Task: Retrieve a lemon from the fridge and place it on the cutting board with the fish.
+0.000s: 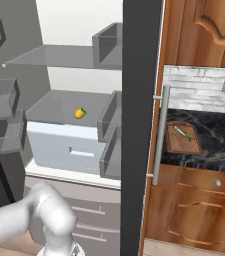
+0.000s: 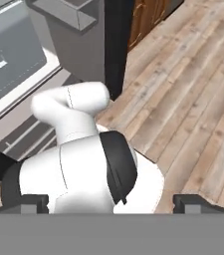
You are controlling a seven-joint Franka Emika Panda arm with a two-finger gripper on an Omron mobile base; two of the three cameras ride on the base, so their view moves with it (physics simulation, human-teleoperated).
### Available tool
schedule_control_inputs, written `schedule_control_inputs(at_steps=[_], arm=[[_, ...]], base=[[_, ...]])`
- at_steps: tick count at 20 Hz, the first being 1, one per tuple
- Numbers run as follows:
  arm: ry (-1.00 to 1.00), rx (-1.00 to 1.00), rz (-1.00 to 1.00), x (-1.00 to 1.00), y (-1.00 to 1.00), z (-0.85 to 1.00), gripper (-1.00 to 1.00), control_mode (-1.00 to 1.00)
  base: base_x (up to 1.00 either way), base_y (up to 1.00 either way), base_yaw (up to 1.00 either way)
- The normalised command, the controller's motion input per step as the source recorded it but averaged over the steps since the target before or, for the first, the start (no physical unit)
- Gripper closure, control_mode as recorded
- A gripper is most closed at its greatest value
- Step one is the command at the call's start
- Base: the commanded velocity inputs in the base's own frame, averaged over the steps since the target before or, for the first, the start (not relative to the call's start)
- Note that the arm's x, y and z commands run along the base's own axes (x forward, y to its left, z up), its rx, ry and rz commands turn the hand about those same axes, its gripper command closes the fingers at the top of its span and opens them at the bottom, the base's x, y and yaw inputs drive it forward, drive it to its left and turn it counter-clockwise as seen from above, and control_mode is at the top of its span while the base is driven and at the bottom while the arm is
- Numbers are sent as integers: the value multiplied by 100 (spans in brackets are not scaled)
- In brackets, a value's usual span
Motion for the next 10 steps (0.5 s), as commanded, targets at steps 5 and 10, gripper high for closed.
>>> schedule_control_inputs(at_steps=[5,10], arm=[[8,52,31,-55,-98,0,-100,-100],[22,54,22,8,-62,34,-100,-100]], base=[[0,0,0],[0,0,0]])
